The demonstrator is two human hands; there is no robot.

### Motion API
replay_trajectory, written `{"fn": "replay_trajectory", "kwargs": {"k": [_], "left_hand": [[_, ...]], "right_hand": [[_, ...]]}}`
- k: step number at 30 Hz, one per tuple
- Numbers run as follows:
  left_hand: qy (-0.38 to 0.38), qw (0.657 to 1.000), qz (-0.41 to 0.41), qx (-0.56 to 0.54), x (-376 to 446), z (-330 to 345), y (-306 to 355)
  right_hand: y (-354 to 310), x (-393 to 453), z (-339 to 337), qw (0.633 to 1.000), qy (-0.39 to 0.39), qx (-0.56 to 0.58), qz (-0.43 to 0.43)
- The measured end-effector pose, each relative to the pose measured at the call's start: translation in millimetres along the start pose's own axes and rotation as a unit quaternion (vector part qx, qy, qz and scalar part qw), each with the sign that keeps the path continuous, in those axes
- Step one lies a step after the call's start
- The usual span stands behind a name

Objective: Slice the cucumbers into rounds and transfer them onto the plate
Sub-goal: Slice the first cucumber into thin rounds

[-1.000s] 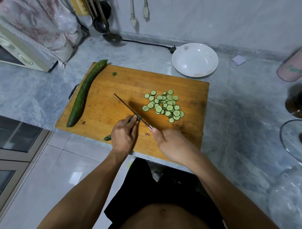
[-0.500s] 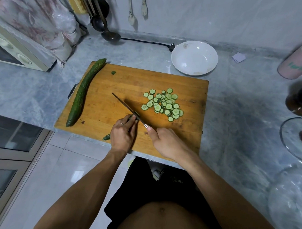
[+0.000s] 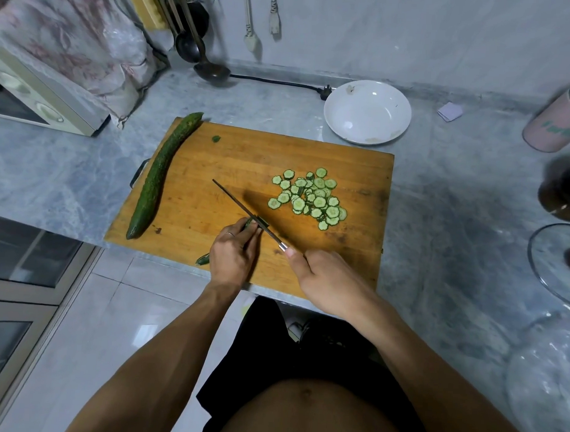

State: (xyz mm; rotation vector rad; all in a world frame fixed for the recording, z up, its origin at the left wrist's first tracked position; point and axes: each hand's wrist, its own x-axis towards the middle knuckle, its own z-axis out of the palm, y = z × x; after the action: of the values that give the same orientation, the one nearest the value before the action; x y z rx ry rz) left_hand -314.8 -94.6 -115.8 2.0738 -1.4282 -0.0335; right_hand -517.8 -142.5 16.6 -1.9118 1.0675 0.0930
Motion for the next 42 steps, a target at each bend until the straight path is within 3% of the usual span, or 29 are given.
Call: {"fn": "replay_trajectory", "kwargs": {"k": [18,28,42], "left_hand": [[0.005,1.0,0.019,0.022,-1,0,2],[-0.012,0.999,-0.003,-0.032,0,-7,0],[-0.013,0.999,0.019,-0.032,-1,-9,4]], "right_hand": [[3,32,18,0.999,-0.004,0.021,0.035],[5,28,9,0.999,0.001,0.029,0.031],[-3,1,3,0.999,-0.017,-0.028,0.014]]}}
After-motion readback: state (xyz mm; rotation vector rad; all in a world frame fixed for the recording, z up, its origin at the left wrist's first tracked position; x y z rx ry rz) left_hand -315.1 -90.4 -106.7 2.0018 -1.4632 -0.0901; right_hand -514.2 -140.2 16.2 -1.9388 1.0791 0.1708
